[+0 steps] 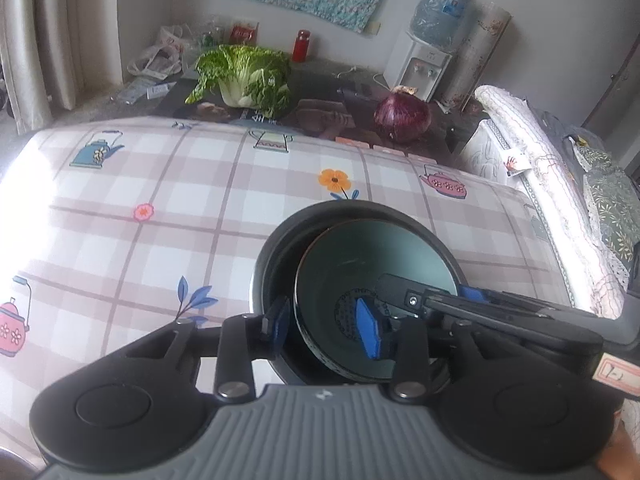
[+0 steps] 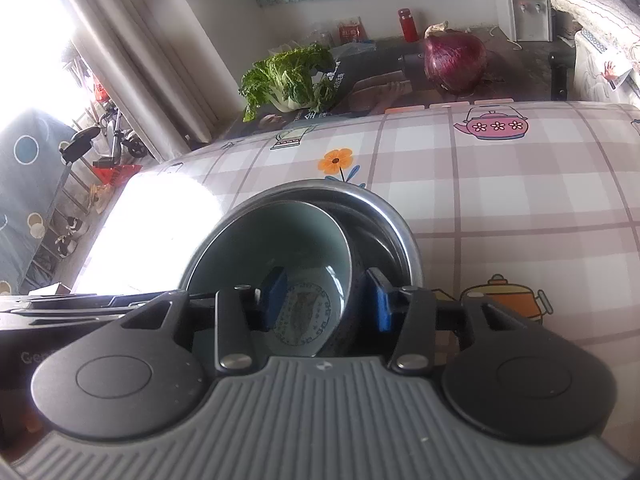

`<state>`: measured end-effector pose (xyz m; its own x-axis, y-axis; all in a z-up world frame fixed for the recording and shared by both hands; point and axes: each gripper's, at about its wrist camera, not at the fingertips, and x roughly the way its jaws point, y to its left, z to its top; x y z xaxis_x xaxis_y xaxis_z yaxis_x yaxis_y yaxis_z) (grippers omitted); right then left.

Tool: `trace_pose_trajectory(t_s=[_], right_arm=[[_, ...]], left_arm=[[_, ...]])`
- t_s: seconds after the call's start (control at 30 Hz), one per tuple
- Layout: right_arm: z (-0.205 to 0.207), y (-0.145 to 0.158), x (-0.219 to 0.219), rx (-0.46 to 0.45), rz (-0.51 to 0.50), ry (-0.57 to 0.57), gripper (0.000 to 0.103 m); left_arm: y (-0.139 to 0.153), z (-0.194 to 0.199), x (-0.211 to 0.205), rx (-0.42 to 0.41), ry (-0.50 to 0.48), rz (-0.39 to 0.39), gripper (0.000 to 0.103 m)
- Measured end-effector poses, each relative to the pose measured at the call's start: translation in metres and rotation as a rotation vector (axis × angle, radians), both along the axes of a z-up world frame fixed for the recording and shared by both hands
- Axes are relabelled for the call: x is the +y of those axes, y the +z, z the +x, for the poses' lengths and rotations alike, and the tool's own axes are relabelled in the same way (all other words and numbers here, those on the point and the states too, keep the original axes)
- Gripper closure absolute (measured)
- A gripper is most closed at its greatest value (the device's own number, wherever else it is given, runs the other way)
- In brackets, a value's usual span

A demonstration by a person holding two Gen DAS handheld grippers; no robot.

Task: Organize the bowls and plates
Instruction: 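Lower the green bowl into the steel bowl and open both grippers, then withdraw both grippers from the nested bowls toward the white plate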

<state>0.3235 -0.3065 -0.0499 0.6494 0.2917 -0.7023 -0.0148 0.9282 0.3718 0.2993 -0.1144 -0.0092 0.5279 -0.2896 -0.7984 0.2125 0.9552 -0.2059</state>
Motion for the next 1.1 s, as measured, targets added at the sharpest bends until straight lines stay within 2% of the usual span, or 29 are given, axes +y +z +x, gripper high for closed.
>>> trace_pose_trajectory(t_s=[0.07, 0.1, 0.17, 0.23, 0.37, 0.6, 0.67, 0.8, 0.87, 1.0, 1.1], right_arm=[[-0.001, 0.001, -0.001, -0.012, 0.023, -0.002, 0.049], [-0.002, 0.002, -0.002, -0.017, 0.036, -0.005, 0.048], [-0.004, 0.004, -0.003, -0.026, 0.045, -0.015, 0.031], [-0.007, 0.009, -0.004, -0.053, 0.049, -0.013, 0.023], [-0.013, 0.019, -0.007, -0.084, 0.082, -0.015, 0.021], [-0.04, 0.034, -0.021, -0.125, 0.144, -0.059, 0.02], [-0.057, 0.041, -0.026, -0.144, 0.157, -0.078, 0.019], [-0.095, 0.055, -0.035, -0.188, 0.155, -0.116, 0.016], [-0.116, 0.061, -0.039, -0.211, 0.14, -0.142, 0.007], [-0.158, 0.071, -0.04, -0.252, 0.11, -0.191, 0.001], [-0.188, 0.071, -0.034, -0.265, 0.09, -0.229, 0.001]], left_arm=[[0.006, -0.004, 0.003, -0.029, -0.005, -0.006, 0.048], [0.009, -0.006, 0.006, -0.047, -0.007, -0.013, 0.046], [0.015, -0.01, 0.01, -0.08, -0.007, -0.013, 0.042], [0.017, -0.013, 0.013, -0.095, -0.012, -0.019, 0.037], [0.019, -0.021, 0.021, -0.107, -0.028, -0.031, 0.03], [0.021, -0.044, 0.04, -0.136, -0.061, -0.007, 0.024], [0.023, -0.053, 0.052, -0.149, -0.044, -0.009, 0.02], [0.028, -0.074, 0.08, -0.171, -0.014, -0.013, 0.02], [0.031, -0.085, 0.093, -0.181, -0.007, -0.011, 0.019], [0.034, -0.108, 0.117, -0.188, 0.014, -0.007, 0.015], [0.033, -0.125, 0.135, -0.19, 0.047, -0.023, 0.015]])
